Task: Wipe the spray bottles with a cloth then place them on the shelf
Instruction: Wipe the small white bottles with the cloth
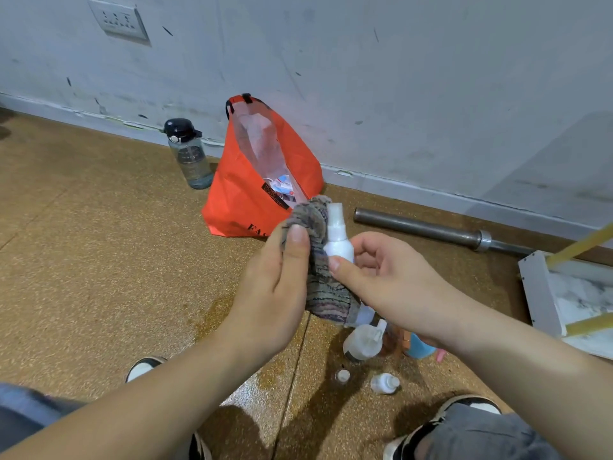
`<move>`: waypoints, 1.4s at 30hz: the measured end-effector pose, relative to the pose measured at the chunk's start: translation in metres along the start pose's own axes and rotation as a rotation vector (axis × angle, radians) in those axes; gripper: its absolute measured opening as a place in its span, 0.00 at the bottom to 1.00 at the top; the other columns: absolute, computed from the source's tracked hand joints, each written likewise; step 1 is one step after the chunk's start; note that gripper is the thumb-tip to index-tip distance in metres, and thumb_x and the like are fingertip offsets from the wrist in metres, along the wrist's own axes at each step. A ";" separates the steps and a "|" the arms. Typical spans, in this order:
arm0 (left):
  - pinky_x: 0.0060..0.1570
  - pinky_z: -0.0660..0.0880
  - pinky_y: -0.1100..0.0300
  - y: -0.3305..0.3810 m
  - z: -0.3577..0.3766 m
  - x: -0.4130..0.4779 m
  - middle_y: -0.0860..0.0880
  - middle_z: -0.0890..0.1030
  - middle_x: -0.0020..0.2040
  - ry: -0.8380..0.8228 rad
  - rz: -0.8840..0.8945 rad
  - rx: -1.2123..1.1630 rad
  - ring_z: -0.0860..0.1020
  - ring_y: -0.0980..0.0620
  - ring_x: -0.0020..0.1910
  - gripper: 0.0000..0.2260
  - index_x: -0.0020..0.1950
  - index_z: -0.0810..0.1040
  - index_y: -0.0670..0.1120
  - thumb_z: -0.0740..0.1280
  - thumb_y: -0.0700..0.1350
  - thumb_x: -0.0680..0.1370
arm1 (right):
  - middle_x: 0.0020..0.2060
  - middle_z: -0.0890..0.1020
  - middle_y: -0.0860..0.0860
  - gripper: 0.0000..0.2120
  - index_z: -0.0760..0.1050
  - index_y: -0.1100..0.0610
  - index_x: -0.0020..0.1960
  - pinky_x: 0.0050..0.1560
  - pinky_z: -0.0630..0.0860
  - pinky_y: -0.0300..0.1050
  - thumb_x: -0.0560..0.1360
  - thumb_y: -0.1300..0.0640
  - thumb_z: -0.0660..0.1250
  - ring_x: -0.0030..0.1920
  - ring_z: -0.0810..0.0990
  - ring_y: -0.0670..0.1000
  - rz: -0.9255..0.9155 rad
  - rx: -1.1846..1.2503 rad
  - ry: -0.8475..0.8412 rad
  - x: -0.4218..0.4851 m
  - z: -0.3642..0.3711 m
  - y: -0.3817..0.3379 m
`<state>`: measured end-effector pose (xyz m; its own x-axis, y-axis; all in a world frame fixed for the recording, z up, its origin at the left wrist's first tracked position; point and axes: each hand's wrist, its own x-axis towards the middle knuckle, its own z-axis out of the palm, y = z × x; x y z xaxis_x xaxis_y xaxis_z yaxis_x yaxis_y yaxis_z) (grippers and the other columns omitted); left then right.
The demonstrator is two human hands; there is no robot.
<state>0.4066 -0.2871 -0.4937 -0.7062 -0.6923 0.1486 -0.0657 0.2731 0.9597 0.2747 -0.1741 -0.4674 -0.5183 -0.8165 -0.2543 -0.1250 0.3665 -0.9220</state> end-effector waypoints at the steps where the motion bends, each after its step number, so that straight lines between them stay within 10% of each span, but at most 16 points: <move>1: 0.52 0.75 0.60 0.000 -0.001 0.000 0.58 0.82 0.51 -0.033 0.016 0.053 0.80 0.59 0.51 0.16 0.62 0.77 0.52 0.54 0.56 0.86 | 0.41 0.85 0.60 0.09 0.79 0.58 0.52 0.43 0.77 0.64 0.78 0.53 0.73 0.38 0.76 0.54 -0.023 -0.017 -0.019 0.000 0.000 0.000; 10: 0.52 0.81 0.46 -0.003 -0.003 0.005 0.50 0.86 0.48 -0.114 -0.126 -0.102 0.84 0.49 0.49 0.15 0.55 0.81 0.52 0.68 0.61 0.78 | 0.25 0.72 0.39 0.11 0.74 0.59 0.47 0.31 0.65 0.36 0.76 0.55 0.76 0.27 0.68 0.42 -0.175 -0.163 -0.035 -0.009 0.001 0.002; 13: 0.47 0.80 0.47 -0.005 -0.004 0.008 0.49 0.84 0.42 -0.037 -0.098 -0.007 0.81 0.51 0.42 0.16 0.50 0.80 0.47 0.63 0.59 0.81 | 0.31 0.74 0.45 0.10 0.77 0.58 0.49 0.34 0.68 0.43 0.77 0.53 0.75 0.30 0.69 0.45 -0.150 -0.139 -0.049 -0.008 -0.001 0.001; 19: 0.67 0.70 0.39 -0.002 -0.011 0.022 0.44 0.88 0.53 0.052 -0.614 -0.491 0.82 0.36 0.62 0.29 0.55 0.87 0.48 0.55 0.68 0.83 | 0.31 0.74 0.44 0.08 0.78 0.55 0.51 0.36 0.69 0.45 0.78 0.51 0.73 0.31 0.70 0.46 -0.126 -0.185 -0.114 -0.008 0.001 0.003; 24: 0.50 0.74 0.70 0.012 -0.009 0.014 0.60 0.83 0.50 0.008 -0.087 -0.032 0.80 0.65 0.47 0.18 0.57 0.81 0.50 0.55 0.58 0.87 | 0.35 0.80 0.49 0.09 0.77 0.52 0.49 0.34 0.69 0.38 0.77 0.49 0.74 0.29 0.72 0.43 -0.082 -0.353 -0.053 -0.003 -0.003 0.008; 29: 0.53 0.73 0.57 -0.008 -0.022 0.022 0.54 0.79 0.52 -0.243 0.470 0.633 0.78 0.51 0.53 0.16 0.63 0.78 0.49 0.70 0.52 0.77 | 0.41 0.79 0.45 0.10 0.72 0.47 0.53 0.41 0.74 0.46 0.75 0.47 0.69 0.40 0.77 0.43 -0.243 -0.548 -0.098 -0.009 0.001 0.010; 33: 0.35 0.68 0.60 -0.008 -0.018 0.021 0.57 0.77 0.32 -0.099 0.197 0.480 0.76 0.56 0.35 0.11 0.43 0.75 0.53 0.68 0.58 0.78 | 0.46 0.78 0.46 0.13 0.73 0.51 0.54 0.45 0.70 0.49 0.75 0.46 0.70 0.47 0.76 0.52 -0.344 -0.681 -0.063 -0.010 -0.003 0.008; 42: 0.33 0.79 0.31 0.025 -0.022 0.030 0.36 0.86 0.42 0.125 -0.572 -0.242 0.82 0.29 0.35 0.25 0.48 0.83 0.39 0.60 0.60 0.85 | 0.48 0.78 0.47 0.11 0.73 0.51 0.55 0.47 0.74 0.51 0.76 0.52 0.71 0.48 0.76 0.51 -0.262 -0.699 -0.019 -0.006 -0.006 0.000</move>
<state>0.3995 -0.3157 -0.4604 -0.5181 -0.7605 -0.3913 -0.2370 -0.3120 0.9201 0.2727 -0.1667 -0.4642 -0.3833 -0.9215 -0.0624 -0.7548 0.3515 -0.5539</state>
